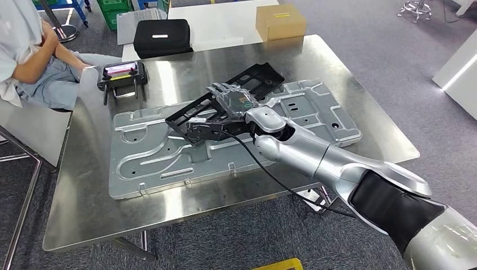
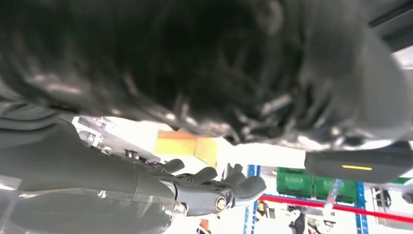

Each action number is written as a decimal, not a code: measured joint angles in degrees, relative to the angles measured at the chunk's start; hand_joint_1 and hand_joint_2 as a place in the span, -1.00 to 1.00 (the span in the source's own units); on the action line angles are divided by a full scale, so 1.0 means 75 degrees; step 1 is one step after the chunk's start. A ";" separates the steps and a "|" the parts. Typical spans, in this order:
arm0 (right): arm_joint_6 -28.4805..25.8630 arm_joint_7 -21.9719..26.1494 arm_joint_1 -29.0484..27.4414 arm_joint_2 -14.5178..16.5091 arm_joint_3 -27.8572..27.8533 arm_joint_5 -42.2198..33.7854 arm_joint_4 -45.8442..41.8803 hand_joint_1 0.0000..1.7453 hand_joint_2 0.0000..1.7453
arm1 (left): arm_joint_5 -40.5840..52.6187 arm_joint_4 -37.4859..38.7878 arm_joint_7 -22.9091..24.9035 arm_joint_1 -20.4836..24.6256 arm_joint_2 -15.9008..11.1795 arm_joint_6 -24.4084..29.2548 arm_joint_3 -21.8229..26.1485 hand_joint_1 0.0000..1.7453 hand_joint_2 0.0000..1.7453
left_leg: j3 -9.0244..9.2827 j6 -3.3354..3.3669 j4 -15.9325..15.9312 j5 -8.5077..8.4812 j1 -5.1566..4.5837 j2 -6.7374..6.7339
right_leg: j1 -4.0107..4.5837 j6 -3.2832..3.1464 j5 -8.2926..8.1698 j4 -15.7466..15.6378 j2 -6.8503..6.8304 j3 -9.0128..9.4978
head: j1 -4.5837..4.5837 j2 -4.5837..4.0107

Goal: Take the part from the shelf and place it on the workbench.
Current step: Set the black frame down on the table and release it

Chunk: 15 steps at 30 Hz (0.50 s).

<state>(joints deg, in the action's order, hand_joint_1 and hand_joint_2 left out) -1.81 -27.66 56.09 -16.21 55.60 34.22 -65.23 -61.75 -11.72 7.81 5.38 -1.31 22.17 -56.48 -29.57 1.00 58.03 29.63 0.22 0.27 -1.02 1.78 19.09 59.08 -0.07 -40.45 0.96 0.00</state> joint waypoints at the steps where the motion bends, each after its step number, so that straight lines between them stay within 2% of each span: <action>1: 0.0013 -0.0004 0.0004 -0.0007 0.0000 0.0001 -0.0003 -1.00 -1.00 | -0.0002 0.0000 0.0003 0.0000 0.0002 -0.0002 0.0000 -1.00 -1.00 | -0.0059 0.0062 -0.0038 -0.0106 0.0022 -0.0012 | -0.0001 0.0032 0.0202 0.0120 0.0004 -0.0064 | 0.0012 0.0000; 2: 0.0028 -0.0012 0.0013 -0.0018 0.0000 0.0001 -0.0008 -1.00 -1.00 | -0.0004 0.0000 0.0005 -0.0002 0.0003 -0.0004 0.0000 -1.00 -1.00 | -0.0134 0.0116 -0.0066 -0.0212 0.0044 -0.0025 | -0.0005 0.0055 0.0534 0.0382 0.0004 -0.0160 | 0.0030 0.0000; 4: 0.0070 -0.0031 0.0024 -0.0044 0.0000 0.0001 -0.0017 -1.00 -1.00 | -0.0006 0.0001 0.0009 -0.0004 0.0001 -0.0007 0.0000 -1.00 -1.00 | -0.0349 0.0186 -0.0063 -0.0394 0.0038 -0.0032 | -0.0013 0.0095 0.1317 0.1308 0.0004 -0.0383 | 0.0071 0.0000; 5: 0.0087 -0.0039 0.0023 -0.0054 0.0000 0.0001 -0.0019 -1.00 -1.00 | -0.0006 0.0001 0.0012 -0.0008 0.0001 -0.0008 0.0000 -1.00 -1.00 | -0.0464 0.0188 -0.0051 -0.0477 0.0035 -0.0033 | -0.0013 0.0114 0.1513 0.1763 0.0004 -0.0445 | 0.0079 0.0000; 6: 0.0099 -0.0042 0.0021 -0.0059 0.0000 0.0002 -0.0020 -1.00 -1.00 | -0.0006 0.0001 0.0014 -0.0011 0.0001 -0.0011 0.0000 -1.00 -1.00 | -0.0585 0.0181 -0.0033 -0.0555 0.0031 -0.0032 | -0.0012 0.0129 0.1535 0.2065 0.0005 -0.0424 | 0.0081 0.0000; 7: 0.0103 -0.0042 0.0020 -0.0061 0.0000 0.0002 -0.0023 -1.00 -1.00 | -0.0007 0.0001 0.0015 -0.0015 0.0001 -0.0015 0.0000 -1.00 -1.00 | -0.0704 0.0169 -0.0007 -0.0627 0.0029 -0.0031 | -0.0012 0.0134 0.1403 0.2119 0.0004 -0.0288 | 0.0083 0.0000; 8: 0.0103 -0.0043 0.0024 -0.0063 0.0000 0.0003 -0.0031 -1.00 -1.00 | -0.0007 0.0001 0.0016 -0.0016 0.0003 -0.0023 0.0000 -1.00 -1.00 | -0.0818 0.0153 0.0027 -0.0689 0.0030 -0.0030 | -0.0012 0.0127 0.1206 0.1899 0.0004 -0.0015 | 0.0083 0.0000; 9: 0.0102 -0.0044 0.0036 -0.0063 0.0000 0.0004 -0.0045 -1.00 -1.00 | -0.0007 0.0000 0.0016 -0.0014 0.0004 -0.0030 0.0000 -1.00 -1.00 | -0.0913 0.0131 0.0068 -0.0740 0.0032 -0.0029 | -0.0012 0.0106 0.1083 0.1457 0.0008 0.0359 | 0.0086 0.0000; 11: 0.0102 -0.0046 0.0073 -0.0063 -0.0002 0.0004 -0.0095 -1.00 -1.00 | -0.0008 0.0000 0.0018 -0.0009 0.0007 -0.0044 0.0000 -1.00 -1.00 | -0.1047 0.0058 0.0127 -0.0829 0.0015 -0.0024 | 0.0019 0.0042 0.1145 0.0479 0.0022 0.1055 | 0.0086 0.0000; 12: 0.0105 -0.0049 0.0093 -0.0063 -0.0004 0.0005 -0.0117 -1.00 -1.00 | -0.0011 0.0000 0.0024 -0.0007 0.0007 -0.0048 0.0000 -1.00 -1.00 | -0.1072 0.0014 0.0135 -0.0878 0.0007 -0.0023 | 0.0039 0.0007 0.1233 0.0172 0.0031 0.1229 | 0.0094 0.0000; 13: 0.0111 -0.0058 0.0106 -0.0063 -0.0007 0.0006 -0.0136 -1.00 -1.00 | -0.0014 0.0000 0.0033 -0.0008 0.0007 -0.0052 0.0000 -1.00 -1.00 | -0.1086 -0.0033 0.0116 -0.0937 0.0001 -0.0019 | 0.0064 -0.0030 0.1267 0.0040 0.0035 0.1283 | 0.0097 0.0000; 15: 0.0133 -0.0079 0.0118 -0.0065 -0.0007 0.0007 -0.0152 -1.00 -1.00 | -0.0020 0.0001 0.0058 -0.0020 0.0002 -0.0057 0.0000 -1.00 -1.00 | -0.1112 -0.0127 0.0091 -0.1014 0.0007 -0.0002 | 0.0047 -0.0134 0.1151 -0.0025 0.0015 0.1214 | 0.0110 0.0000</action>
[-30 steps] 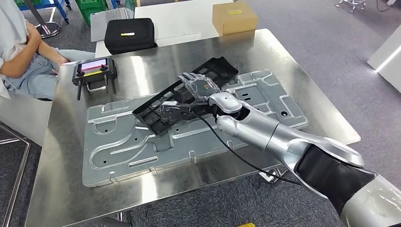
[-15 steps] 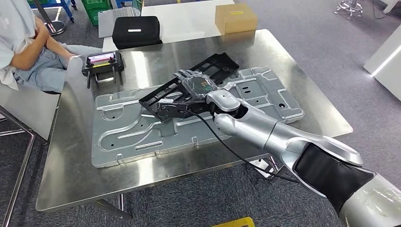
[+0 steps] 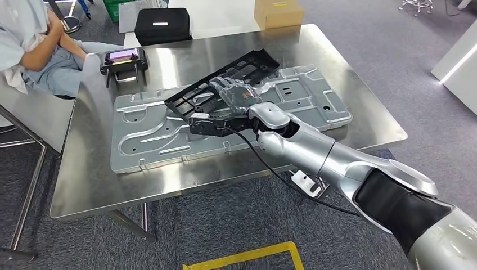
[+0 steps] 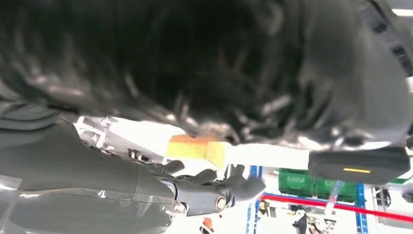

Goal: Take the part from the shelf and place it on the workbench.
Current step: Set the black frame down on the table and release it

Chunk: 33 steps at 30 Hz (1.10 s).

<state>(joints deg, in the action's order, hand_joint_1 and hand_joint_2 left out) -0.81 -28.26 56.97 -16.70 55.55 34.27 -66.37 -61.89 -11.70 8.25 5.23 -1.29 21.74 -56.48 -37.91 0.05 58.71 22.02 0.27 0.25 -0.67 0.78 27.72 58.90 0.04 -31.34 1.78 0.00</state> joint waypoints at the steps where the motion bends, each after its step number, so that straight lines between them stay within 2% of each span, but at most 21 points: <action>1: 0.0014 -0.0012 0.0004 0.0004 0.0002 0.0000 -0.0013 -1.00 -1.00 | -0.0005 0.0001 0.0015 -0.0004 -0.0002 -0.0001 0.0001 -1.00 -1.00 | -0.0059 -0.0046 0.0070 0.0111 0.0006 0.0007 | -0.0018 -0.0061 -0.0084 -0.0024 -0.0016 -0.0053 | -0.0007 0.0000; 3: 0.0045 -0.0034 0.0020 0.0010 0.0005 0.0000 -0.0042 -1.00 -1.00 | -0.0015 0.0001 0.0039 -0.0017 -0.0004 -0.0003 0.0001 -1.00 -1.00 | -0.0270 -0.0120 0.0634 0.0743 0.0036 0.0011 | -0.0055 -0.0181 -0.0270 -0.0072 -0.0049 -0.0217 | -0.0014 0.0000; 5: 0.0078 -0.0047 0.0028 0.0012 0.0007 0.0000 -0.0055 -1.00 -1.00 | -0.0027 0.0001 0.0058 -0.0027 0.0000 -0.0004 0.0000 -1.00 -1.00 | -0.0495 -0.0187 0.1583 0.1441 0.0060 0.0006 | -0.0053 -0.0237 -0.0445 -0.0070 -0.0053 -0.0442 | -0.0015 0.0000; 6: 0.0091 -0.0048 0.0027 0.0012 0.0008 0.0000 -0.0055 -1.00 -1.00 | -0.0033 0.0001 0.0066 -0.0027 0.0001 -0.0005 0.0000 -1.00 -1.00 | -0.0531 -0.0212 0.1958 0.1562 0.0068 0.0005 | -0.0053 -0.0231 -0.0532 -0.0061 -0.0052 -0.0563 | -0.0016 0.0000; 7: 0.0100 -0.0051 0.0025 0.0012 0.0009 0.0000 -0.0057 -1.00 -1.00 | -0.0038 0.0001 0.0068 -0.0021 0.0001 -0.0005 0.0000 -1.00 -1.00 | -0.0475 -0.0229 0.2138 0.1507 0.0073 0.0004 | -0.0055 -0.0217 -0.0616 -0.0047 -0.0052 -0.0685 | -0.0015 0.0000; 8: 0.0103 -0.0057 0.0024 0.0012 0.0010 -0.0001 -0.0058 -1.00 -1.00 | -0.0040 0.0001 0.0068 -0.0013 0.0001 -0.0005 0.0000 -1.00 -1.00 | -0.0303 -0.0237 0.2080 0.1325 0.0076 0.0004 | -0.0061 -0.0197 -0.0696 -0.0031 -0.0054 -0.0805 | -0.0015 0.0000; 10: 0.0104 -0.0068 0.0025 0.0012 0.0009 -0.0005 -0.0076 -1.00 -1.00 | -0.0041 0.0001 0.0062 0.0002 -0.0004 -0.0005 0.0001 -1.00 -1.00 | 0.0385 -0.0215 0.1303 0.1009 0.0080 0.0003 | -0.0069 -0.0138 -0.0837 0.0013 -0.0055 -0.1006 | -0.0015 0.0000; 12: 0.0101 -0.0075 0.0037 -0.0007 0.0007 -0.0009 -0.0114 -1.00 -1.00 | -0.0041 0.0001 0.0059 0.0011 -0.0013 -0.0004 0.0002 -1.00 -1.00 | 0.1085 -0.0144 0.0301 0.1080 0.0048 0.0010 | -0.0062 -0.0050 -0.0970 0.0035 -0.0063 -0.1126 | -0.0012 0.0000; 13: 0.0101 -0.0081 0.0043 -0.0020 0.0005 -0.0013 -0.0132 -1.00 -1.00 | -0.0041 0.0001 0.0058 0.0012 -0.0017 -0.0003 0.0003 -1.00 -1.00 | 0.1240 -0.0098 0.0009 0.1155 0.0024 0.0016 | -0.0058 -0.0003 -0.1046 0.0019 -0.0069 -0.1150 | -0.0014 0.0000; 15: 0.0102 -0.0102 0.0049 -0.0056 0.0006 -0.0029 -0.0148 -1.00 -1.00 | -0.0042 0.0001 0.0058 0.0010 -0.0018 -0.0003 0.0009 -1.00 -1.00 | 0.1209 0.0023 -0.0126 0.1075 0.0004 0.0015 | -0.0053 0.0095 -0.1204 -0.0068 -0.0071 -0.1171 | -0.0012 0.0000; 17: 0.0104 -0.0120 0.0047 -0.0098 0.0007 -0.0056 -0.0165 -1.00 -1.00 | -0.0044 0.0001 0.0063 0.0012 -0.0014 -0.0004 0.0020 -1.00 -1.00 | 0.1094 0.0166 -0.0171 0.0884 0.0030 -0.0013 | -0.0062 0.0166 -0.0995 0.0044 -0.0051 -0.1278 | 0.0010 0.0000; 18: 0.0105 -0.0127 0.0047 -0.0125 0.0007 -0.0070 -0.0174 -1.00 -1.00 | -0.0046 0.0001 0.0068 0.0012 -0.0012 -0.0005 0.0026 -1.00 -1.00 | 0.1011 0.0233 -0.0190 0.0783 0.0049 -0.0033 | -0.0069 0.0188 -0.0678 0.0305 -0.0041 -0.1384 | 0.0026 0.0000; 20: 0.0106 -0.0141 0.0047 -0.0166 0.0007 -0.0089 -0.0194 -1.00 -1.00 | -0.0045 0.0001 0.0072 0.0011 -0.0015 -0.0004 0.0034 -1.00 -1.00 | 0.0796 0.0312 -0.0183 0.0606 0.0046 -0.0053 | -0.0075 0.0220 0.0087 0.1255 -0.0030 -0.1638 | 0.0054 0.0000; 21: 0.0106 -0.0153 0.0045 -0.0192 0.0007 -0.0096 -0.0198 -1.00 -1.00 | -0.0045 0.0001 0.0072 0.0008 -0.0017 -0.0004 0.0039 -1.00 -1.00 | 0.0686 0.0318 -0.0174 0.0524 0.0042 -0.0055 | -0.0075 0.0237 0.0310 0.1749 -0.0025 -0.1724 | 0.0055 0.0000; 22: 0.0106 -0.0164 0.0043 -0.0210 0.0007 -0.0100 -0.0202 -1.00 -1.00 | -0.0045 0.0001 0.0071 0.0006 -0.0018 -0.0004 0.0043 -1.00 -1.00 | 0.0569 0.0313 -0.0161 0.0442 0.0038 -0.0054 | -0.0074 0.0251 0.0354 0.2085 -0.0021 -0.1724 | 0.0057 0.0000; 23: 0.0106 -0.0176 0.0041 -0.0225 0.0007 -0.0103 -0.0206 -1.00 -1.00 | -0.0046 0.0001 0.0073 0.0005 -0.0018 -0.0004 0.0047 -1.00 -1.00 | 0.0452 0.0302 -0.0143 0.0365 0.0035 -0.0053 | -0.0075 0.0258 0.0242 0.2184 -0.0020 -0.1610 | 0.0059 0.0000; 24: 0.0107 -0.0187 0.0040 -0.0235 0.0007 -0.0107 -0.0217 -1.00 -1.00 | -0.0047 0.0001 0.0076 0.0003 -0.0017 -0.0006 0.0050 -1.00 -1.00 | 0.0341 0.0283 -0.0122 0.0296 0.0037 -0.0054 | -0.0079 0.0256 0.0042 0.2002 -0.0021 -0.1356 | 0.0060 0.0000; 26: 0.0112 -0.0214 0.0053 -0.0254 0.0007 -0.0111 -0.0276 -1.00 -1.00 | -0.0045 0.0001 0.0082 0.0007 -0.0015 -0.0014 0.0055 -1.00 -1.00 | 0.0147 0.0218 -0.0056 0.0184 0.0031 -0.0051 | -0.0073 0.0235 -0.0143 0.1035 -0.0018 -0.0566 | 0.0066 0.0000; 28: 0.0123 -0.0258 0.0068 -0.0289 0.0005 -0.0115 -0.0370 -1.00 -1.00 | -0.0039 0.0001 0.0086 0.0008 -0.0015 -0.0018 0.0060 -1.00 -1.00 | 0.0042 0.0131 -0.0018 0.0077 0.0012 -0.0044 | -0.0043 0.0181 -0.0005 0.0207 0.0006 -0.0030 | 0.0071 0.0000; 31: 0.0156 -0.0382 0.0063 -0.0361 0.0005 -0.0149 -0.0476 -1.00 -1.00 | -0.0011 0.0002 0.0092 -0.0008 -0.0019 -0.0004 0.0071 -1.00 -1.00 | -0.0028 -0.0002 -0.0054 -0.0075 0.0015 -0.0020 | -0.0030 0.0046 -0.0044 -0.0006 0.0014 -0.0053 | 0.0085 0.0000; 33: 0.0176 -0.0461 0.0045 -0.0404 0.0007 -0.0169 -0.0562 -1.00 -1.00 | 0.0013 0.0004 0.0114 -0.0029 -0.0026 0.0005 0.0079 -1.00 -1.00 | -0.0191 -0.0081 0.0227 0.0277 0.0039 -0.0012 | -0.0059 -0.0080 -0.0198 -0.0027 -0.0013 -0.0187 | 0.0083 0.0000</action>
<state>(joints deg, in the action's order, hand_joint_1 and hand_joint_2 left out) 0.50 -31.71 57.31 -19.73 55.60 33.00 -70.59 -61.79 -11.68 9.11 5.02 -1.49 21.78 -55.89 -39.34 -0.56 60.41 24.09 0.56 0.16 -1.11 0.18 26.24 58.70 -0.05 -32.75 2.40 0.00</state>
